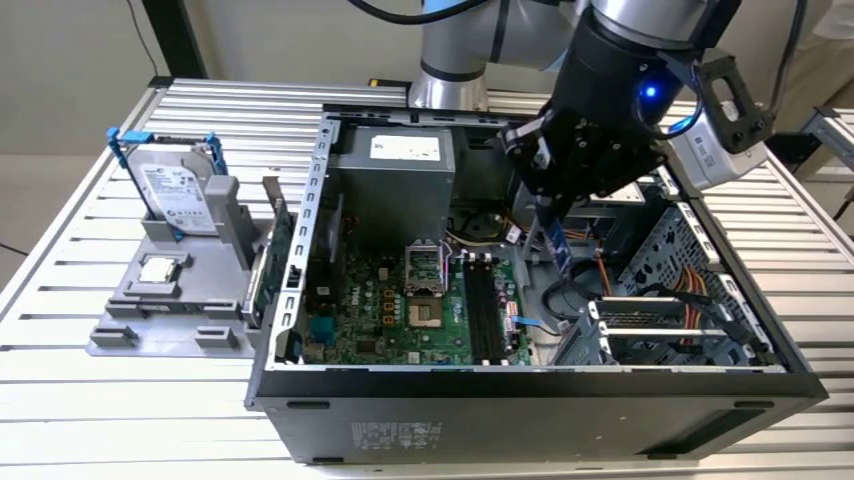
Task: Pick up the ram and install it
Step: 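Insert the ram into the slot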
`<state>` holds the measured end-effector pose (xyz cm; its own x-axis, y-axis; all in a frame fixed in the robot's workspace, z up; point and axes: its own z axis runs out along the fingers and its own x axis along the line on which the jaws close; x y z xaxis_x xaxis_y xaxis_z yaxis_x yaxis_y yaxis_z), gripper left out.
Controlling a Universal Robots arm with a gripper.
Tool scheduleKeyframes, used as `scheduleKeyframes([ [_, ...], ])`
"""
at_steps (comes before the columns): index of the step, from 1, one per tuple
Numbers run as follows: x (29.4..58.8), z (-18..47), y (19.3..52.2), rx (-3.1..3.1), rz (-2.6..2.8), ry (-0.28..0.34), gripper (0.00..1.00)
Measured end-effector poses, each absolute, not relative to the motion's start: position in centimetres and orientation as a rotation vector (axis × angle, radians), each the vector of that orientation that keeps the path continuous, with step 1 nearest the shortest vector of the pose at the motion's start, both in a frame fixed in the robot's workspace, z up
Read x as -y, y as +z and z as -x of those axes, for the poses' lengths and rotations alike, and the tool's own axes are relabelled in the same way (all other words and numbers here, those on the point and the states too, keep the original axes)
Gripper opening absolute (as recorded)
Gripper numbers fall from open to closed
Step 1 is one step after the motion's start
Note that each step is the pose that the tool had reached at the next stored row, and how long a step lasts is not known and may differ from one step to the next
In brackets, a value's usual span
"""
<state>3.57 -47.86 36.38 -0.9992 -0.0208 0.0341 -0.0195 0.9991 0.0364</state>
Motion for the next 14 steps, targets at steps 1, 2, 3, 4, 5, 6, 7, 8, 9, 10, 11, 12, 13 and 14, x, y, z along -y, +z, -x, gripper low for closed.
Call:
scheduleKeyframes([
  [1,47.86,-3.57,36.36,3.106,-0.031,-0.056,0.00],
  [2,47.85,-3.57,36.33,3.106,-0.031,-0.056,0.00],
  [3,47.84,-3.57,36.31,3.106,-0.031,-0.056,0.00],
  [4,47.83,-3.57,36.28,3.106,-0.031,-0.056,0.00],
  [5,47.83,-3.57,36.26,3.106,-0.031,-0.056,0.00],
  [6,47.83,-3.57,36.23,3.106,-0.031,-0.056,0.00],
  [7,47.82,-3.57,36.21,3.106,-0.031,-0.056,0.00],
  [8,47.82,-3.57,36.17,3.106,-0.031,-0.056,0.00],
  [9,47.82,-3.57,36.15,3.106,-0.031,-0.056,0.00],
  [10,47.82,-3.57,36.12,3.106,-0.031,-0.056,0.00],
  [11,47.82,-3.57,36.09,3.106,-0.031,-0.056,0.00],
  [12,47.81,-3.57,36.07,3.106,-0.031,-0.056,0.00],
  [13,47.81,-3.57,36.04,3.106,-0.031,-0.056,0.00],
  [14,47.81,-3.57,36.01,3.106,-0.031,-0.056,0.00],
])
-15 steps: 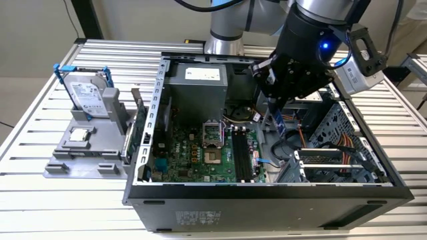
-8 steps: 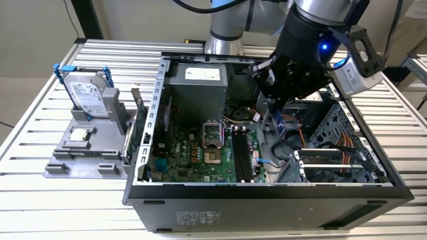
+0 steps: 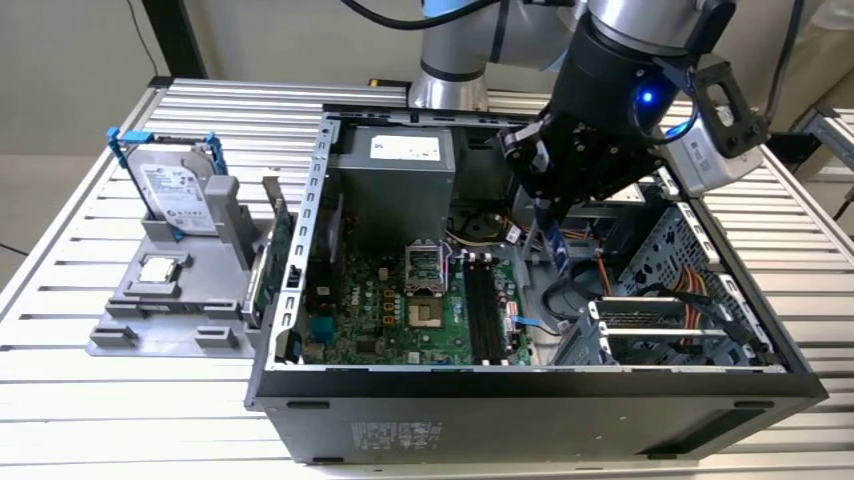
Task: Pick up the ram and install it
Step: 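Insert the ram into the slot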
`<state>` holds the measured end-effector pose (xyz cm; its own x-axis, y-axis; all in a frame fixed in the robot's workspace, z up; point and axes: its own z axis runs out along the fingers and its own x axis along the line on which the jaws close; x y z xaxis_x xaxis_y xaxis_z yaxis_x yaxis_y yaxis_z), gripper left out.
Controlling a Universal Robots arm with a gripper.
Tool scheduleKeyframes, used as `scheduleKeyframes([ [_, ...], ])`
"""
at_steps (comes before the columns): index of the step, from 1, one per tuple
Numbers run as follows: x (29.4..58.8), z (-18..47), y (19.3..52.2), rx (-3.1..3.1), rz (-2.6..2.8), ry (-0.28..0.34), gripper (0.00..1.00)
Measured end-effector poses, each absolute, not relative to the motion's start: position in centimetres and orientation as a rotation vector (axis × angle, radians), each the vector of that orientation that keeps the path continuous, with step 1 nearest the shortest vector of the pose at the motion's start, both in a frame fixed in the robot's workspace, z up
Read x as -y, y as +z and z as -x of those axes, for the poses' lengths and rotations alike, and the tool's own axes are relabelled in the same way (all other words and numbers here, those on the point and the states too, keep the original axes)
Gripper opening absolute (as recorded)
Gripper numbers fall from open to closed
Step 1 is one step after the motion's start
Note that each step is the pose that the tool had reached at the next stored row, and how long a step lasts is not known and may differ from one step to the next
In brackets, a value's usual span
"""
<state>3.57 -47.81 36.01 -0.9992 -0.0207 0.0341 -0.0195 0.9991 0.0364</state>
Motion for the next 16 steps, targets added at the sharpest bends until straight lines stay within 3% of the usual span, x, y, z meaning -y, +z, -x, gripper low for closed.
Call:
scheduleKeyframes([
  [16,47.80,-3.57,35.55,3.106,-0.031,-0.056,0.00],
])
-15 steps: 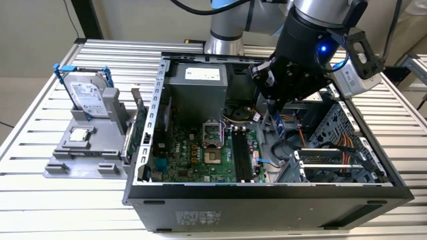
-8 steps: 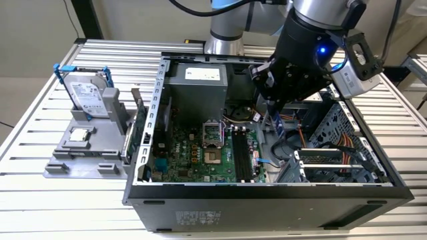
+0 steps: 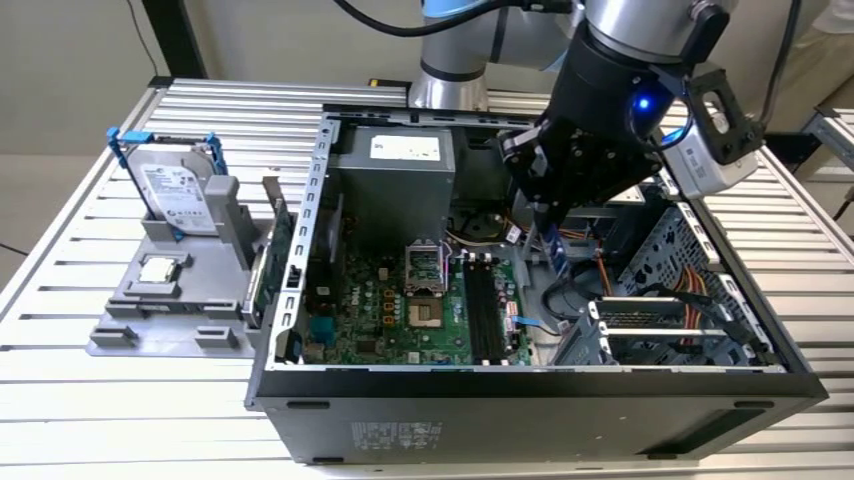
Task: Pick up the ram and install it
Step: 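Insert the ram into the slot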
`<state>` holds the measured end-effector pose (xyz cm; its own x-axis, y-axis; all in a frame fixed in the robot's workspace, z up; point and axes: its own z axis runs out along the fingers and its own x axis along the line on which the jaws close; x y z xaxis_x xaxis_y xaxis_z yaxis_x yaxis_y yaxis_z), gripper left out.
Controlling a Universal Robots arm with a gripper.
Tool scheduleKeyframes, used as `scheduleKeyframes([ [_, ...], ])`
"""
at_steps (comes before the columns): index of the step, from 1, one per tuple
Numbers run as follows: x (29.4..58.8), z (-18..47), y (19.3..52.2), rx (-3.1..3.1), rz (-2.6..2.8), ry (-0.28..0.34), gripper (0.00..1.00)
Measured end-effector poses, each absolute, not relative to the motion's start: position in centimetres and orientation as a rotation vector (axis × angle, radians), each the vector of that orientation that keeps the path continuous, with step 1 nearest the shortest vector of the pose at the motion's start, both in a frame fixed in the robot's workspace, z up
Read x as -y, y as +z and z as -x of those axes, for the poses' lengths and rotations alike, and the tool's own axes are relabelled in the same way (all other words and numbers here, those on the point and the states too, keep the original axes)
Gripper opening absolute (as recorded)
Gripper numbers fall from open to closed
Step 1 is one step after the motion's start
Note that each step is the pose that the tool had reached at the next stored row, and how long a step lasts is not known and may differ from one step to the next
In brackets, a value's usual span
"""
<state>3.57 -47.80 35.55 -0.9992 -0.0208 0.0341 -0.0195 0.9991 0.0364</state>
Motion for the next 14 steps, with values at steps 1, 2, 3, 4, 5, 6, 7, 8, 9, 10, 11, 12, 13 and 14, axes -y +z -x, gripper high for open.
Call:
scheduleKeyframes([
  [1,47.80,-3.57,35.52,3.106,-0.031,-0.056,0.00],
  [2,47.80,-3.57,35.49,3.106,-0.031,-0.056,0.00],
  [3,47.80,-3.57,35.47,3.106,-0.031,-0.056,0.00],
  [4,47.80,-3.57,35.44,3.106,-0.031,-0.056,0.00],
  [5,47.80,-3.57,35.41,3.106,-0.031,-0.056,0.00],
  [6,47.80,-3.57,35.39,3.106,-0.031,-0.056,0.00],
  [7,47.80,-3.57,35.36,3.106,-0.031,-0.056,0.00],
  [8,47.80,-3.57,35.33,3.106,-0.031,-0.056,0.00],
  [9,47.80,-3.57,35.31,3.106,-0.031,-0.056,0.00],
  [10,47.79,-3.57,35.28,3.106,-0.031,-0.056,0.00],
  [11,47.79,-3.57,35.26,3.106,-0.031,-0.056,0.00],
  [12,47.79,-3.57,35.23,3.106,-0.031,-0.056,0.00],
  [13,47.78,-3.57,35.21,3.106,-0.031,-0.056,0.00],
  [14,47.78,-3.57,35.19,3.106,-0.031,-0.056,0.00],
])
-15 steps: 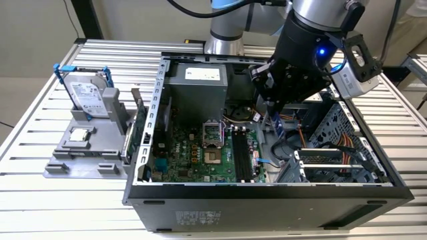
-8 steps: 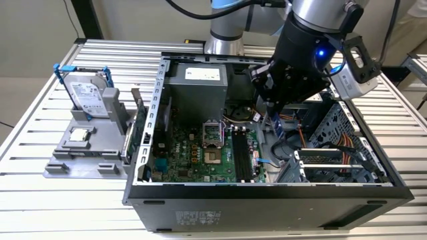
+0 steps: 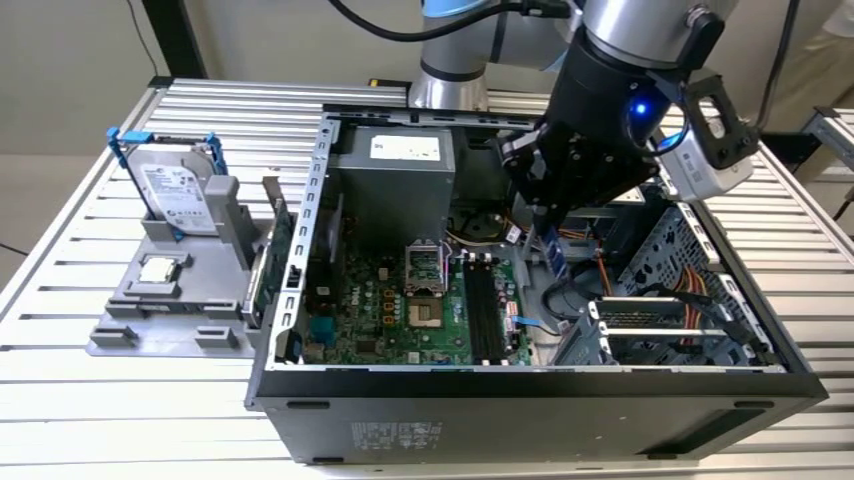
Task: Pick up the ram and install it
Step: 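Insert the ram into the slot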
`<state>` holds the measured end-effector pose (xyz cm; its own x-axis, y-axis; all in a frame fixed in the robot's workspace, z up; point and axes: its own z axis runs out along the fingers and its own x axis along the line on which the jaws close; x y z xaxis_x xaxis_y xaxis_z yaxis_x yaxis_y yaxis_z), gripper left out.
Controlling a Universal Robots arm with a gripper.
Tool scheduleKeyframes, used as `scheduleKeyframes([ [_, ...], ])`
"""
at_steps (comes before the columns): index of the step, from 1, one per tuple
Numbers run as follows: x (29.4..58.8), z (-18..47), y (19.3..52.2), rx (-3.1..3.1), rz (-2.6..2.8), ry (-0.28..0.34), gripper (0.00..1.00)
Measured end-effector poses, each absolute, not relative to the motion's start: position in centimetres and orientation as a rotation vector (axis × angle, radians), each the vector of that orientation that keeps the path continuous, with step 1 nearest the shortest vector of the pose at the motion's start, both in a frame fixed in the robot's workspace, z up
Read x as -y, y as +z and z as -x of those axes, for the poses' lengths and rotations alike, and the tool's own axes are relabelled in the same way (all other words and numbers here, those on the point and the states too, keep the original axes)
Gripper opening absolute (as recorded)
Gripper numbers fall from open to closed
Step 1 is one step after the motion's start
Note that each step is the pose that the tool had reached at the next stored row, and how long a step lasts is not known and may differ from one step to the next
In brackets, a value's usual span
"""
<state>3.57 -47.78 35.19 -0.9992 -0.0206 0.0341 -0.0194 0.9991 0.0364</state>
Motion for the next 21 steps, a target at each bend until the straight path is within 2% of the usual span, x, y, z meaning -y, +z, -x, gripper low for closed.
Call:
scheduleKeyframes([
  [21,47.74,-3.37,34.33,3.106,-0.031,-0.056,0.00],
])
